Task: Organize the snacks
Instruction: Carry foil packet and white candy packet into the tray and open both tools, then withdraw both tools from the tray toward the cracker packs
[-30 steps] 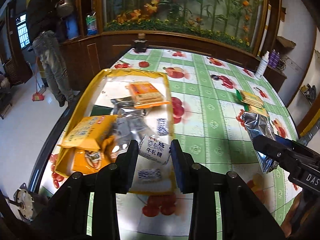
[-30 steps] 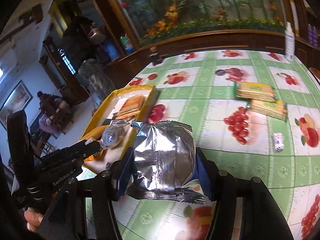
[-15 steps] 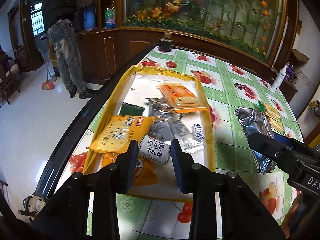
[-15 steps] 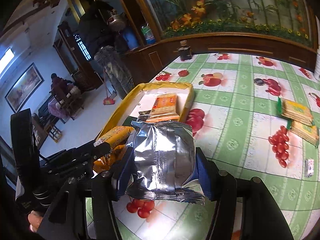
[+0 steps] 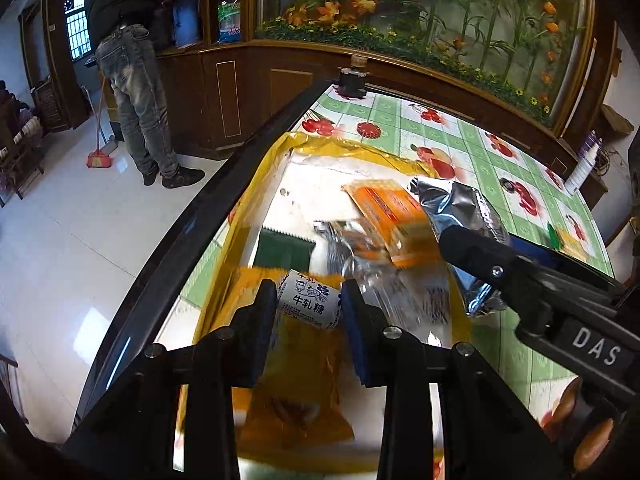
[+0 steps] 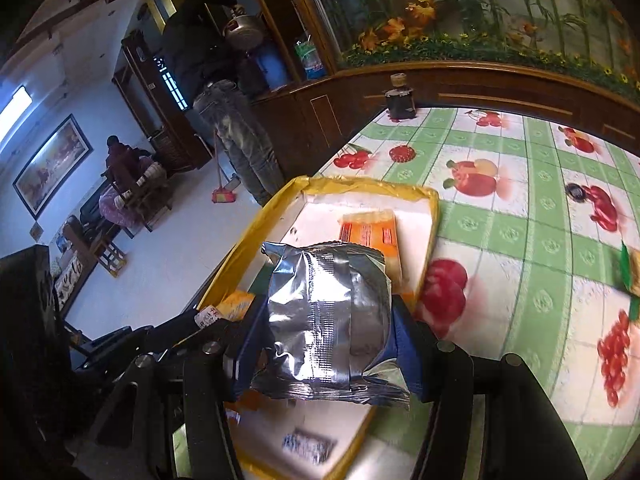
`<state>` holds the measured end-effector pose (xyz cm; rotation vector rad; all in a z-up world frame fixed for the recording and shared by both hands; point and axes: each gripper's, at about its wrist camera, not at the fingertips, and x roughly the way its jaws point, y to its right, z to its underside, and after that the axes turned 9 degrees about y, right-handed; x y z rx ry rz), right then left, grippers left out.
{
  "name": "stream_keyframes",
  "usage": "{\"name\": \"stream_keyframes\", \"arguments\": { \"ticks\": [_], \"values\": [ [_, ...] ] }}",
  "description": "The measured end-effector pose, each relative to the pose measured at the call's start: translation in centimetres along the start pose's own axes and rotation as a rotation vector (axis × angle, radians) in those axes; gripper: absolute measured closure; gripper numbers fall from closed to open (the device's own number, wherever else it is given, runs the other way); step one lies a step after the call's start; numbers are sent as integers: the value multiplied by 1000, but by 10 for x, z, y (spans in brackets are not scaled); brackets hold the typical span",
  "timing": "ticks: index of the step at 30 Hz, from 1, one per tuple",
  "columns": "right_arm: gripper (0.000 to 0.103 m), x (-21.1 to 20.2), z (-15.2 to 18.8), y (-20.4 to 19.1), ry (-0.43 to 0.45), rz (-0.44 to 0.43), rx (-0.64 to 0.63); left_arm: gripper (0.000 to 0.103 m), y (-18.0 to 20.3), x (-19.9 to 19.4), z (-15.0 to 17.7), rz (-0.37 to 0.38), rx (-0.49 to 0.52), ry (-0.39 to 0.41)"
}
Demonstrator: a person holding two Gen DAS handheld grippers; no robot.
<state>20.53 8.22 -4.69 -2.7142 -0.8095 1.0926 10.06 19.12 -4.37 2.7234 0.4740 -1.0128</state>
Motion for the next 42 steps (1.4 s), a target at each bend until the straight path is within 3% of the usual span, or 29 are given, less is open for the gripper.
{"name": "stream_keyframes", "arguments": {
  "ticks": [6,14,15,18,19,23,31,35,42],
  "values": [
    [43,44,-28,8,-14,45,4,72,-5,39,-18,-38,-10,-55],
    [42,78,-32,12,-58,64,-20,70,-1,47,-14,-84,34,-66],
    [41,81,-31,12,-65,62,-21,67,-1,48,-13,-87,32,-73],
    [41,83,-26,15,-69,62,-8,39,-6,48,-9,-99,10,-81],
    [39,82,-25,17,-66,59,2,38,-8,47,-8,-97,1,-81],
    [33,69,-24,22,-43,48,30,37,-8,36,-2,-110,-11,-63],
    [25,16,-15,45,13,48,88,27,1,-1,-2,-119,-26,29],
    [25,-23,-4,70,49,87,113,27,9,-20,-3,-96,-24,79],
    [22,-95,23,124,101,211,147,27,42,-34,-2,-41,14,87]
  ]
}}
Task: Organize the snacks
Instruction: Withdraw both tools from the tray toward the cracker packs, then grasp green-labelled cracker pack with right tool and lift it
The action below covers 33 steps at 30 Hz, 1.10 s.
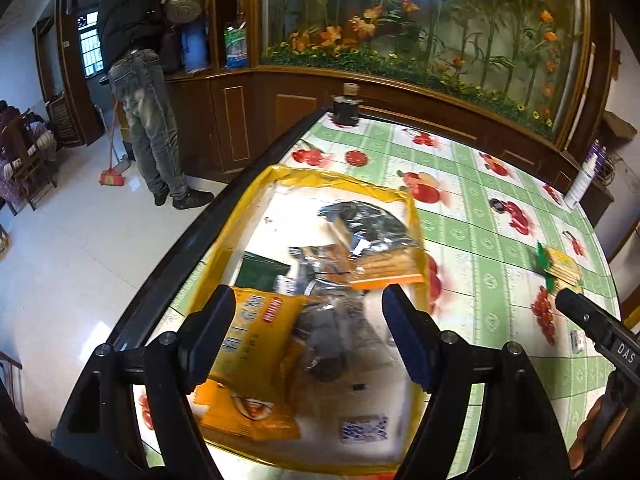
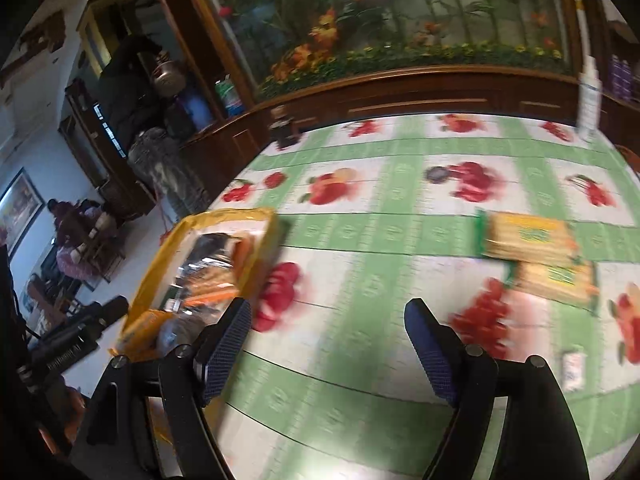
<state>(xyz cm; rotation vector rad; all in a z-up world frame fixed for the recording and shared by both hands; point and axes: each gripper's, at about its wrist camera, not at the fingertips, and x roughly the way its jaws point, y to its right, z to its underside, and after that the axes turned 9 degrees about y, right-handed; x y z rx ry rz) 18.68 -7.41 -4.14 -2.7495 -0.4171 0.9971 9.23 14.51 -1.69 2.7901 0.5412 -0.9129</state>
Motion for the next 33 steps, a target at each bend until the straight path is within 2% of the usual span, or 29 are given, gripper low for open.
{"name": "stream_keyframes", "arguments": {
  "ticks": [8,13,23,33],
  "values": [
    [22,-52,20,87,28,153,65,27,48,-10,0,89,49,-14],
    [22,-69,24,124,35,201,115,27,79,-14,2,123,88,-21],
    [22,-73,28,140,37,194,119,27,112,-22,5,162,150,-15],
    [21,-68,26,138,39,160,85,27,137,-41,3,111,245,105]
  ]
}}
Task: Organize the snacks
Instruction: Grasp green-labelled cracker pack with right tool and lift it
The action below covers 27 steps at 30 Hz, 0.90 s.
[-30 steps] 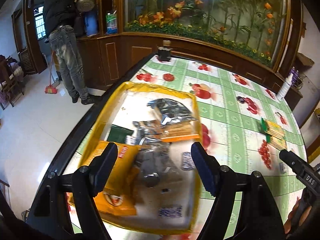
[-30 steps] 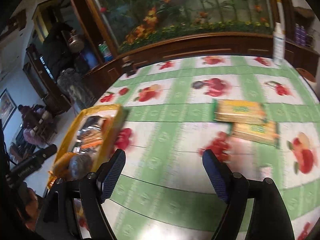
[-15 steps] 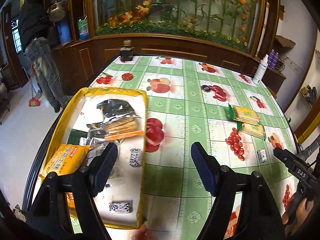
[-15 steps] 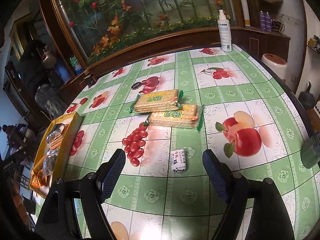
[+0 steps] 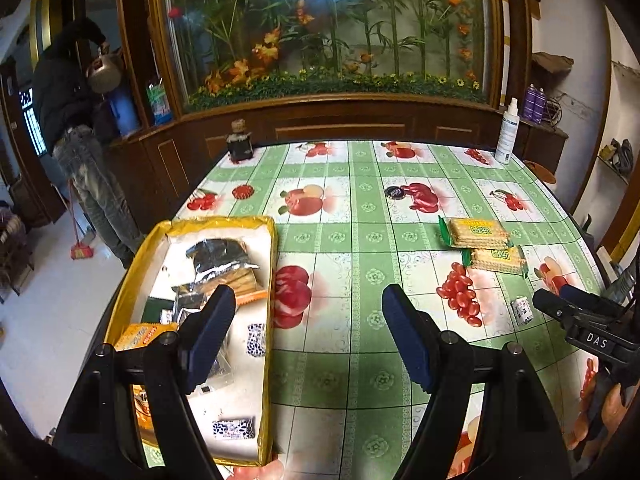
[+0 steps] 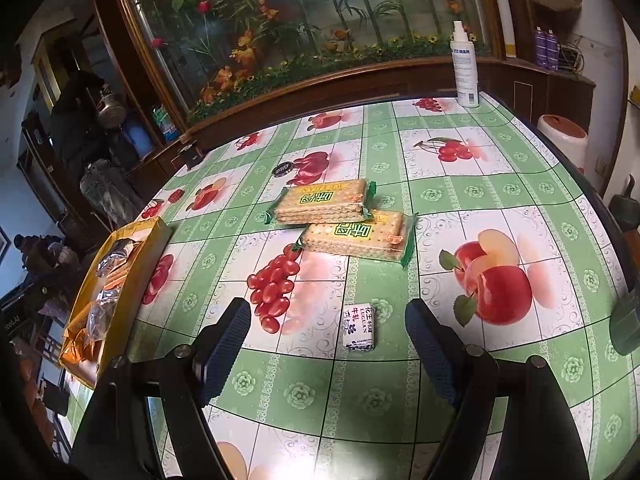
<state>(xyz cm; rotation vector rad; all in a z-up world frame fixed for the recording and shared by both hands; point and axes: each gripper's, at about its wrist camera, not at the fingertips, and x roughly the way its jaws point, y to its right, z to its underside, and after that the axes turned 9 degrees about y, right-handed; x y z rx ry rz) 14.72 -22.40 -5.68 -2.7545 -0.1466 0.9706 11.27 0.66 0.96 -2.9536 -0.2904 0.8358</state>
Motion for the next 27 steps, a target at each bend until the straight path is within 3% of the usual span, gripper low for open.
{"name": "stream_keyframes", "arguments": {
  "ticks": [10,16,27],
  "values": [
    [19,7,-8,-1,-1,-13,-55,27,18,4,-9,22,37,29],
    [18,18,-15,-3,2,-106,-153,27,34,16,-14,82,73,25],
    [17,64,-34,6,-84,-127,-295,27,75,73,-25,291,181,-80]
  ]
}}
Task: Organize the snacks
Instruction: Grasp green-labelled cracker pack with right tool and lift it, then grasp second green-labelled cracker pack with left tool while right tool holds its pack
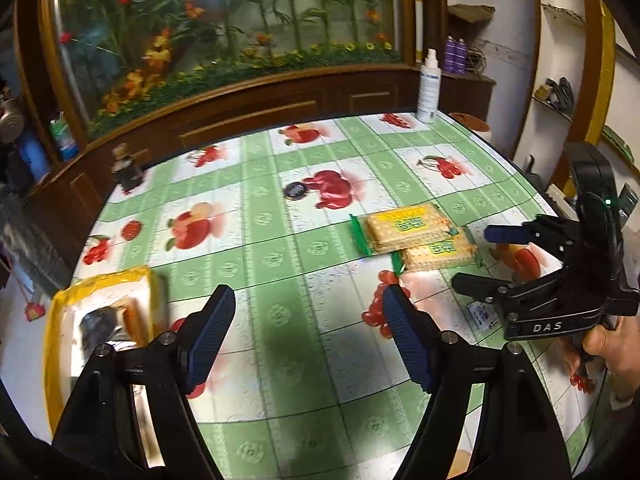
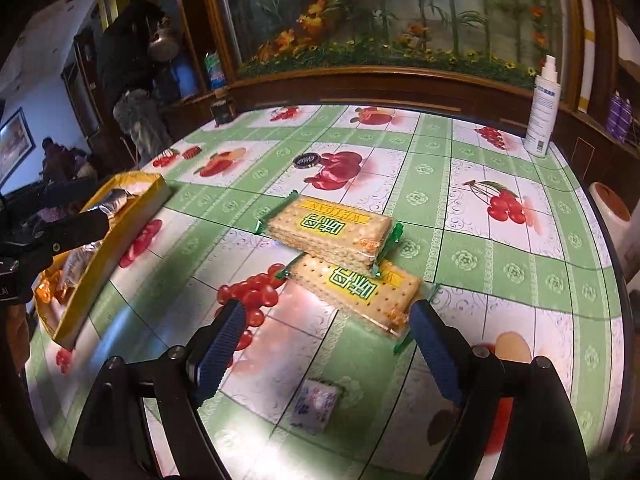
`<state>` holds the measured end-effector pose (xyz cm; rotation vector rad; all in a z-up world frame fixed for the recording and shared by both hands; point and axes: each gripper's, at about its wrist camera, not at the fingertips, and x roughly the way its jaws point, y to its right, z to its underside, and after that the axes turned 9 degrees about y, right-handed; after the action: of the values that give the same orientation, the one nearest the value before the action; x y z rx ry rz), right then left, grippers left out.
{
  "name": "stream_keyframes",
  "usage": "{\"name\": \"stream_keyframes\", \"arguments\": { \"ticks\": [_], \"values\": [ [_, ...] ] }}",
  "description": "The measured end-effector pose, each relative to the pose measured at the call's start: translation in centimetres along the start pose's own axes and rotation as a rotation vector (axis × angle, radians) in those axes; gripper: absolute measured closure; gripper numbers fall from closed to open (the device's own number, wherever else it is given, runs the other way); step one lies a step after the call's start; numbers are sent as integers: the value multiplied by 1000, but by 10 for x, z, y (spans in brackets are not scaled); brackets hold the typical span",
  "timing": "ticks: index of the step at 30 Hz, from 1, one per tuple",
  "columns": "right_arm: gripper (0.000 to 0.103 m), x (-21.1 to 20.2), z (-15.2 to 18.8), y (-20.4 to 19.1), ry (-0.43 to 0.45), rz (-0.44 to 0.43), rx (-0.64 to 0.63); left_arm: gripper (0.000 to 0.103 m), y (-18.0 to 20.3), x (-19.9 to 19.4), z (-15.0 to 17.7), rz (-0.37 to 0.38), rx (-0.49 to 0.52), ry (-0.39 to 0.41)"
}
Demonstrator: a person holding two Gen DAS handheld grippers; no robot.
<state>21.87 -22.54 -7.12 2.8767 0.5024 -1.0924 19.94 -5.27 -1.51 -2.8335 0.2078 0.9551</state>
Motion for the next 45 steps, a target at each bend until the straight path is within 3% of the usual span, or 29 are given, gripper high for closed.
{"name": "stream_keyframes", "arguments": {
  "ticks": [5,9,12,14,16,19,23,26,30,34,39,42,45],
  "values": [
    [17,18,-8,7,-11,-20,2,27,-4,13,4,9,-43,-41],
    [17,23,-27,24,59,-135,168,27,-12,16,15,-2,-75,-74],
    [17,41,-40,32,73,-126,255,27,-20,14,25,-12,-95,-93],
    [15,57,-42,32,34,-132,276,27,-24,11,29,-24,-95,-97],
    [15,58,-39,20,8,-202,264,27,-30,11,32,-40,-99,-96],
    [16,36,-33,-5,48,-363,218,27,-40,15,35,-50,-130,-109],
    [14,21,-29,-12,63,-278,154,27,-49,22,39,-74,-162,-143],
    [14,28,-29,-7,31,-186,127,27,-58,21,43,-119,-190,-158],
    [14,50,-47,-10,11,-143,164,27,-76,7,56,-130,-269,-166],
    [14,83,-67,-16,41,-148,254,27,-85,-11,74,-133,-287,-183],
    [13,126,-58,-58,-122,-192,120,27,-90,-31,85,-124,-282,-179],
    [15,109,-35,-87,-203,-310,47,27,-90,-35,85,-108,-271,-168],
    [14,71,-19,-100,-140,-225,-74,27,-85,-29,81,-97,-263,-173]
  ]
}}
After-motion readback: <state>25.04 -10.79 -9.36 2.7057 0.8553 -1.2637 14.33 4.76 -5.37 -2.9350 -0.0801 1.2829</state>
